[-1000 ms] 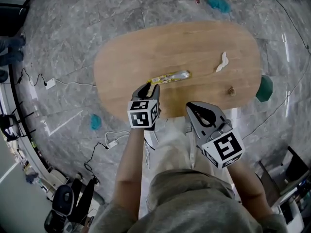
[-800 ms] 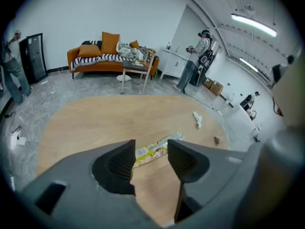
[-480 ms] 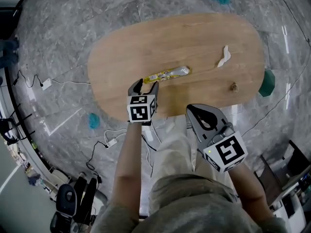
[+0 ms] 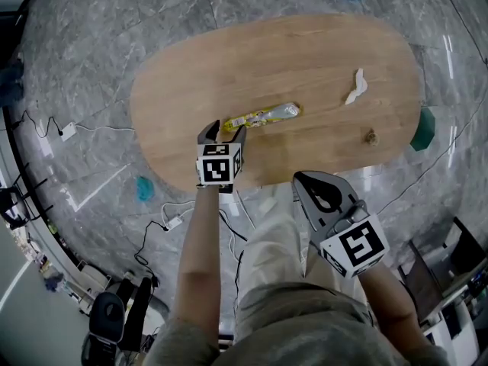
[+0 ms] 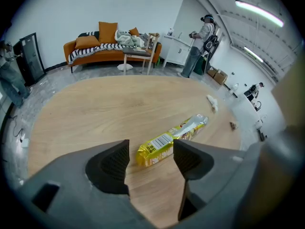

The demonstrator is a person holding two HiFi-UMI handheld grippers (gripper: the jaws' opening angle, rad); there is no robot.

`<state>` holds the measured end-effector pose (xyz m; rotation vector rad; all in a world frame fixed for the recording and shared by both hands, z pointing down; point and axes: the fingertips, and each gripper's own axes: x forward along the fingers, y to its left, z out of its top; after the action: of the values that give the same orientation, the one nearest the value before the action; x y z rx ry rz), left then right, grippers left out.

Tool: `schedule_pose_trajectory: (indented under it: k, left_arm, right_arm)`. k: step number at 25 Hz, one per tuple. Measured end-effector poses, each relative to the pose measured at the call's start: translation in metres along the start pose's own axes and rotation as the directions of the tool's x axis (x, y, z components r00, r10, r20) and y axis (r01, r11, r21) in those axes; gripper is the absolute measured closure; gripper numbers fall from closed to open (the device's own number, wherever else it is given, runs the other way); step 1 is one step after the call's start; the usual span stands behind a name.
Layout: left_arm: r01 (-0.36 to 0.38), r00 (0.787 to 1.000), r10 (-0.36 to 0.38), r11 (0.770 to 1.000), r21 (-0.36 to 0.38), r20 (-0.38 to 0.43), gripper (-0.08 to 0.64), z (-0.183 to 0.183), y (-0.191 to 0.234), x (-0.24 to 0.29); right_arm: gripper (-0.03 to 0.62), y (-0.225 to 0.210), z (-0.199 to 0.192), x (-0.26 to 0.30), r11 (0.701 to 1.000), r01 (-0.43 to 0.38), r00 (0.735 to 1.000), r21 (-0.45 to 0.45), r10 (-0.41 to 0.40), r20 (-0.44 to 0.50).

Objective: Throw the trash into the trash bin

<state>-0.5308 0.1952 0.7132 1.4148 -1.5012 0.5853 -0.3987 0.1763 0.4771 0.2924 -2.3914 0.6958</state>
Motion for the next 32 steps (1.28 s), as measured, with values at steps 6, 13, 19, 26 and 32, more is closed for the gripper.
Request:
schedule_pose_trajectory:
  k: [6, 13, 19, 26, 32]
  left_arm:
    - [0.024, 1.000, -0.024, 1.000, -0.001, -0.010, 0.275, -0.004, -0.002, 0.007]
    - [0.073, 0.997, -0.071, 0.996, 0.052, -0.040, 0.278, -0.011, -0.018, 0.013]
    - [0.076, 0.996, -0.071, 0.994, 0.079, -0.057, 0.331, -0.017, -0.026, 0.014]
    - [0.074, 0.995, -0.069, 0.994, 0.075, -0.068, 0.362, -0.019, -0.028, 0.014]
    - [0.080, 0.995, -0.077, 0.996, 0.047, -0.065, 0.380, -0.019, -0.028, 0.007]
  right_arm:
    - [0.584, -0.002, -0.005, 0.004, 1.000, 0.002, 1.000, 0.011, -0.002, -0.006]
    - [0.584, -0.001, -0.006, 0.006, 1.000, 0.003, 1.000, 0.017, -0.003, -0.007]
    - [0.584, -0.002, -0.005, 0.005, 1.000, 0.009, 1.000, 0.018, -0.009, -0.001]
    - [0.584, 0.000, -0.005, 0.001, 1.000, 0.011, 1.000, 0.013, -0.011, 0.005]
    - [0.584, 0.005, -0.001, -0.001, 1.000, 0.010, 1.000, 0.004, -0.010, 0.019]
